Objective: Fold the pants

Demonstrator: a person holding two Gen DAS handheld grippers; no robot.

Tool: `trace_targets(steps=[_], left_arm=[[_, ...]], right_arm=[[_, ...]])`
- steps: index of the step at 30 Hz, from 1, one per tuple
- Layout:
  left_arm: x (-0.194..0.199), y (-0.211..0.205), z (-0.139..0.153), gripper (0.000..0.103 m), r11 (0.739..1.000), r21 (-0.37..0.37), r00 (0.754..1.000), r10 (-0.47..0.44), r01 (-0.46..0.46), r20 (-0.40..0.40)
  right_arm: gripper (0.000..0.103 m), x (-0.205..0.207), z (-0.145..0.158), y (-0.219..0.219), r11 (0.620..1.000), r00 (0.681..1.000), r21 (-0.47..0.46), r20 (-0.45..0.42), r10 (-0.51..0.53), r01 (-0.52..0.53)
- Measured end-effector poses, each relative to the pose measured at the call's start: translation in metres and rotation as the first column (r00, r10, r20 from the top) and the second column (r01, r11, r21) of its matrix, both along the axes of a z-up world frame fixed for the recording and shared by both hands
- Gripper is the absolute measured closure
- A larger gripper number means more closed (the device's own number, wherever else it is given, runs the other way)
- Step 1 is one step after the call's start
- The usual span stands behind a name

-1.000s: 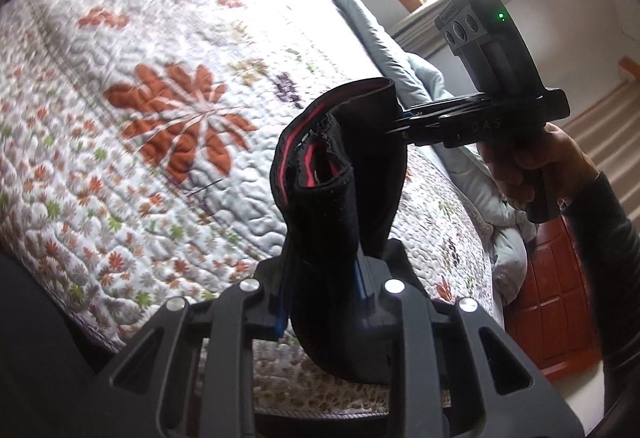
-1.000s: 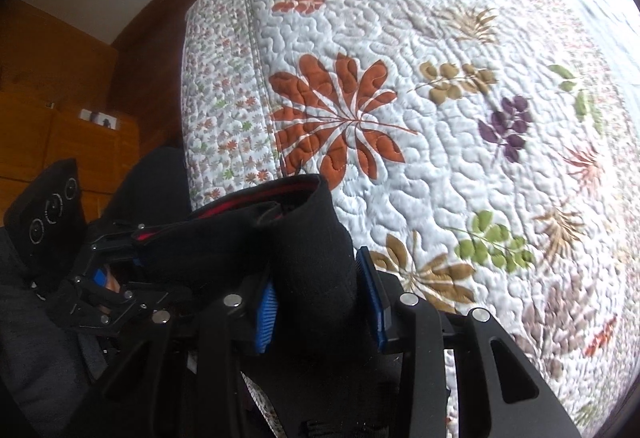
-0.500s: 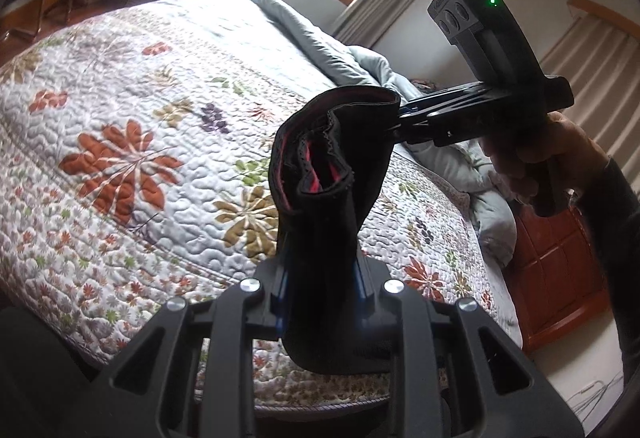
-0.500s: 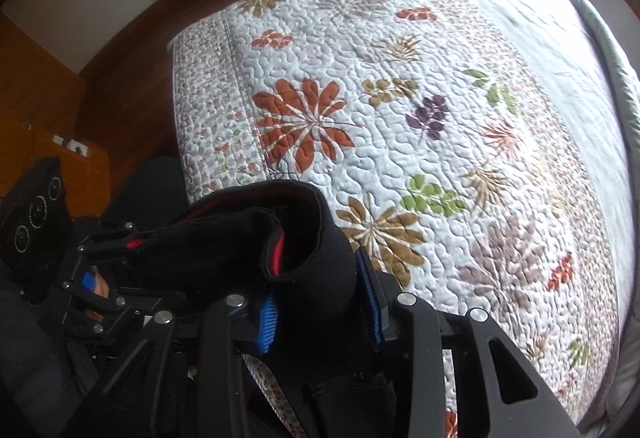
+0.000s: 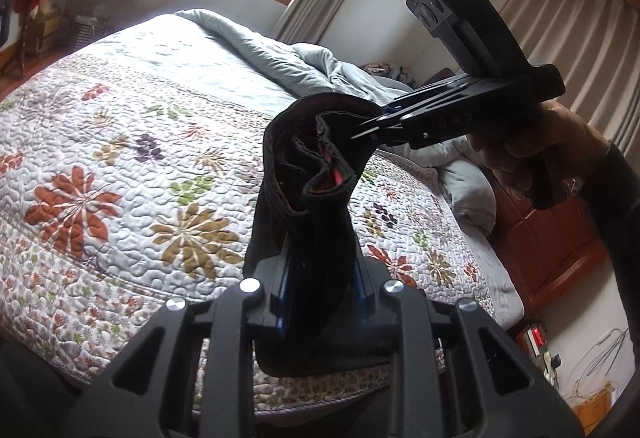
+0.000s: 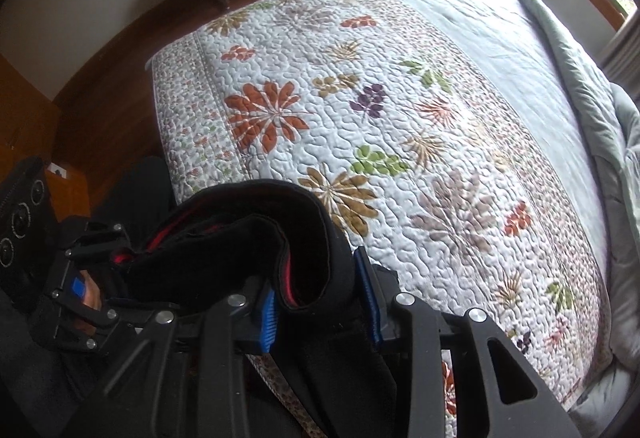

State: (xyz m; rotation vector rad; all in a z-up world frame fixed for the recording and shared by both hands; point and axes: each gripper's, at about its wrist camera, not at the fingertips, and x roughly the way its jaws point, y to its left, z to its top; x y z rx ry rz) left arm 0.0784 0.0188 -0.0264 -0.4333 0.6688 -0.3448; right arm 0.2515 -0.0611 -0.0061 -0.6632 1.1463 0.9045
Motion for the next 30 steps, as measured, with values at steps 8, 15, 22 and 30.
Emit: trace_targets(steps=[8, 15, 22, 30], left_arm=[[-0.001, -0.037, 0.008, 0.08, 0.997, 0.029, 0.997, -0.068, 0.067, 0.033], [0.0, -0.071, 0.01, 0.08, 0.99, 0.051, 0.99, -0.132, 0.129, 0.043], [0.004, -0.104, 0.006, 0.08, 0.979, 0.072, 0.98, -0.192, 0.188, 0.045], [0.006, -0.137, 0.001, 0.08, 0.966, 0.093, 0.968, -0.247, 0.243, 0.042]], right_arm=[[0.07, -0.012, 0.011, -0.046, 0.999, 0.998, 0.015, 0.038, -0.048, 0.047], [0.07, -0.018, 0.013, -0.085, 0.995, 0.993, 0.016, 0.06, -0.099, 0.098], [0.07, -0.022, 0.011, -0.125, 0.989, 0.986, 0.025, 0.068, -0.15, 0.149], [0.071, -0.024, 0.001, -0.163, 0.981, 0.979, 0.031, 0.066, -0.191, 0.189]])
